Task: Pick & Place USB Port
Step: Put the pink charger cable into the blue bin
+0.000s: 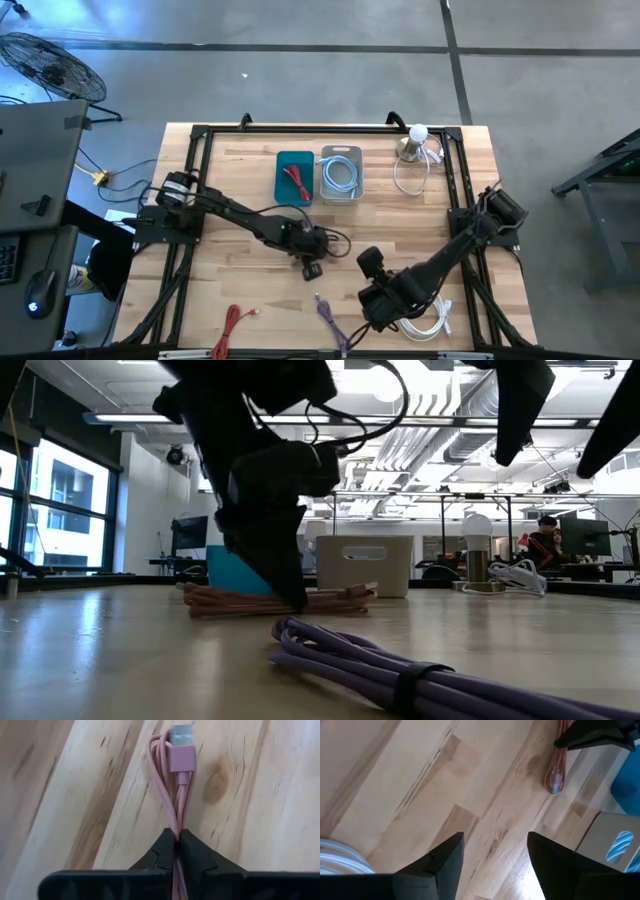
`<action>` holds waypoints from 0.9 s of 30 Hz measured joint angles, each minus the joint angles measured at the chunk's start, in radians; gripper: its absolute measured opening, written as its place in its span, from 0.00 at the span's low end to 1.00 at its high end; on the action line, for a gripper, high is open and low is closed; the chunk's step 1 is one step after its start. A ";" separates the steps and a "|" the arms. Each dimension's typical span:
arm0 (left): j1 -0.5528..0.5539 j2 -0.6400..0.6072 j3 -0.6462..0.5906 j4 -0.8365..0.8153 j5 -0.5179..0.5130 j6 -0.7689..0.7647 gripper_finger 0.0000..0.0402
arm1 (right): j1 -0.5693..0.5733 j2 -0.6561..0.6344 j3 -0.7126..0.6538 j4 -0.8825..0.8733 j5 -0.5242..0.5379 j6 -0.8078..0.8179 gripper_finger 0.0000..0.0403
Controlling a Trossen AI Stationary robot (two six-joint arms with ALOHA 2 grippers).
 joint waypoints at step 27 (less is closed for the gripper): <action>-0.004 -0.111 0.828 -1.100 -0.594 0.439 0.00 | 0.115 -0.089 0.000 -0.097 0.288 0.314 0.52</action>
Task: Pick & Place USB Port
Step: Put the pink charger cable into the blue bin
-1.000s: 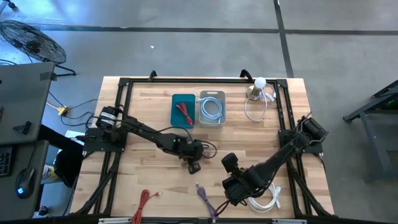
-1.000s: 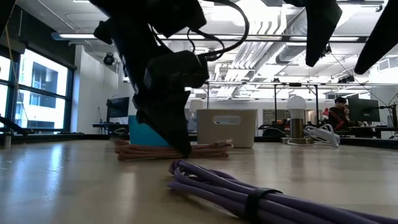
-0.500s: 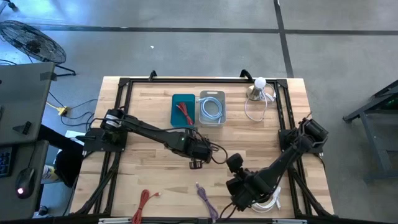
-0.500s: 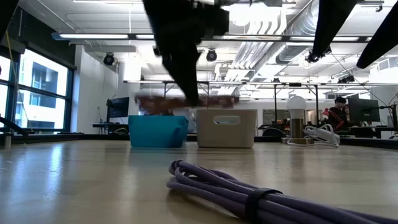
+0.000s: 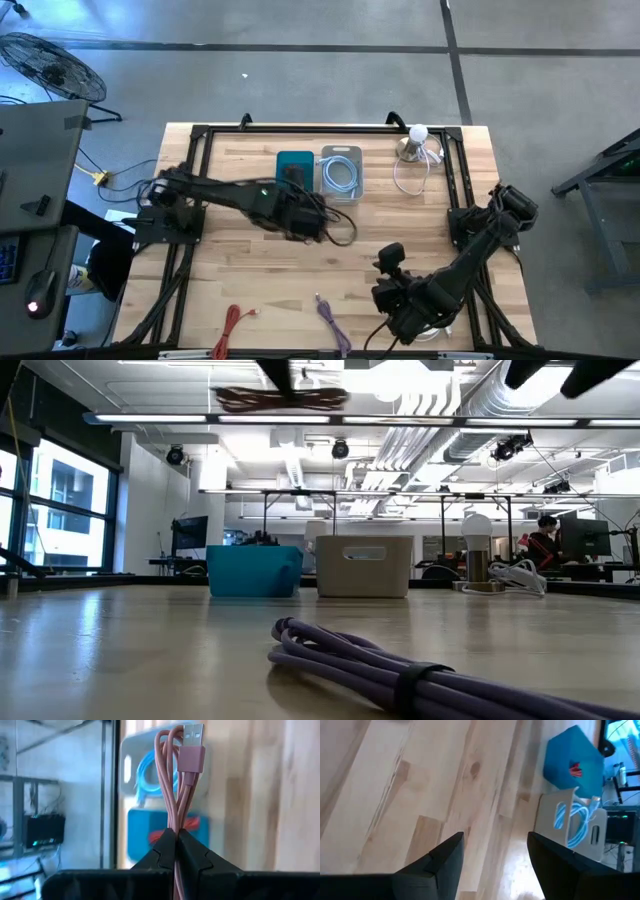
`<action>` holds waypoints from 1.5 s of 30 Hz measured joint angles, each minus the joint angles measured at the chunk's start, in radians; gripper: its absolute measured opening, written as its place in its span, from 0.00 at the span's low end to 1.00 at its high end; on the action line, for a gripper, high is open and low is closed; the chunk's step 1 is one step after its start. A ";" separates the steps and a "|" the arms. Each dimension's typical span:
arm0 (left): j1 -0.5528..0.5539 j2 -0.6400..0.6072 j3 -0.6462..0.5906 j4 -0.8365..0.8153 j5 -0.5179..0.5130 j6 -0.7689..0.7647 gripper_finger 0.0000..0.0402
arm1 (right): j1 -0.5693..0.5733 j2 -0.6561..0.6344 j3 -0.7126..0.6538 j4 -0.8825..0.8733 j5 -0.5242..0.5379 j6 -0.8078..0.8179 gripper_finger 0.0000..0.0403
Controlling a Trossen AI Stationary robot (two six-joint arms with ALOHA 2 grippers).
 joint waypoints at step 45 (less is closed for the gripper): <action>0.732 -0.590 -1.235 1.499 0.792 -0.057 0.00 | -0.124 -0.010 0.000 0.010 0.207 -0.007 0.52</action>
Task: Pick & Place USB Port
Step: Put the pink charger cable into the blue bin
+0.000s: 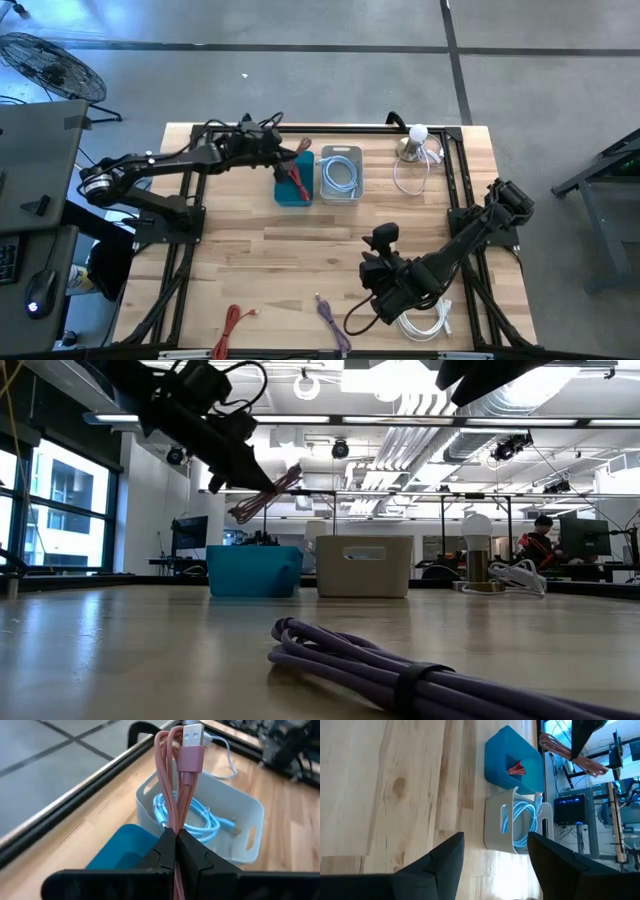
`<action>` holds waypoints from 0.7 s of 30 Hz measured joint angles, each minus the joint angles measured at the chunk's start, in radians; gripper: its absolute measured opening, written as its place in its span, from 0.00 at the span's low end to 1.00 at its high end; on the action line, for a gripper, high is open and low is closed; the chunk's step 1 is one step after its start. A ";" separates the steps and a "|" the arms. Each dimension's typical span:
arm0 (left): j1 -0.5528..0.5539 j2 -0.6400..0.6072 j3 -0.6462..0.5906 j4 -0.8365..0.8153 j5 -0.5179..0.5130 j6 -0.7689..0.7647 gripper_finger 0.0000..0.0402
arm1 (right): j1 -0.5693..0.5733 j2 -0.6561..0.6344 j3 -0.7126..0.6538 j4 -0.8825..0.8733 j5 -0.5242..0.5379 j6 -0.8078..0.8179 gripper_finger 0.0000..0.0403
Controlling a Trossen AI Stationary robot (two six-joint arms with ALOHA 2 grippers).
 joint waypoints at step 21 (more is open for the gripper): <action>-0.311 0.061 -0.022 -0.015 -0.531 -0.462 0.00 | 0.098 0.000 0.000 -0.020 -0.053 -0.025 0.52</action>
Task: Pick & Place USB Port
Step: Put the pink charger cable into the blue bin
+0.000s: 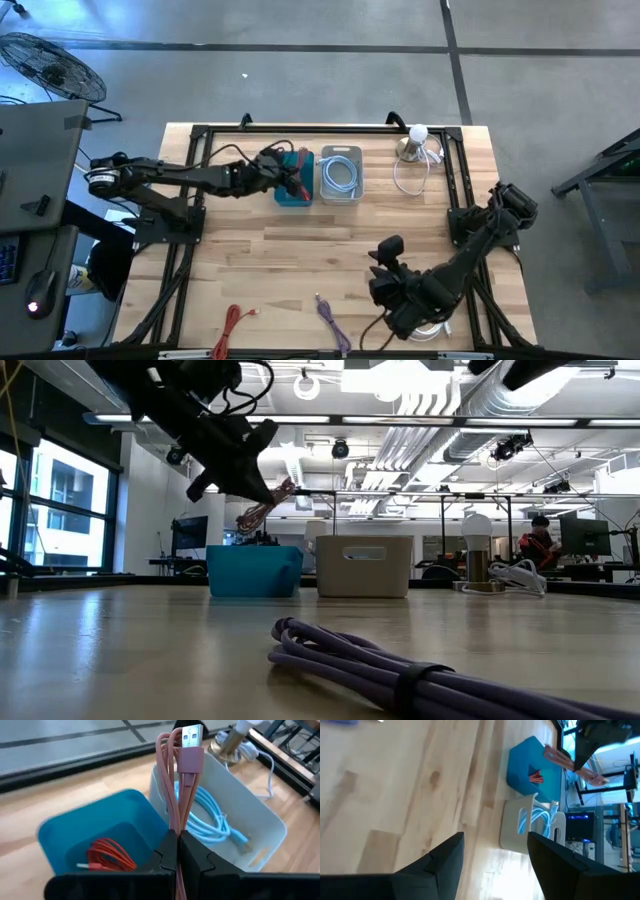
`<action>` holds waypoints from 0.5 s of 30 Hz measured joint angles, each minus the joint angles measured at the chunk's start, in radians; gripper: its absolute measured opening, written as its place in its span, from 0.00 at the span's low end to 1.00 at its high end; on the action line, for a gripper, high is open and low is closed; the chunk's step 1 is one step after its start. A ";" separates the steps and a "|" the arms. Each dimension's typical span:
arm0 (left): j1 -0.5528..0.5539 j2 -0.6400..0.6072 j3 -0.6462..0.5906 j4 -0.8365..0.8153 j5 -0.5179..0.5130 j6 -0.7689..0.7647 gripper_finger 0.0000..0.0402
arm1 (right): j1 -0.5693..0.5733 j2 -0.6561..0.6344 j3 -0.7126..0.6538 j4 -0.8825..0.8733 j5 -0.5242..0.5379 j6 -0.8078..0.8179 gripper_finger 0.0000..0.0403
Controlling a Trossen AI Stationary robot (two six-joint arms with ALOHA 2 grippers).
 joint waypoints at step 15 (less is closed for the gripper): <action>-0.024 0.104 0.000 0.014 -0.107 -0.078 0.05 | 0.129 0.000 0.000 -0.040 -0.004 0.077 0.52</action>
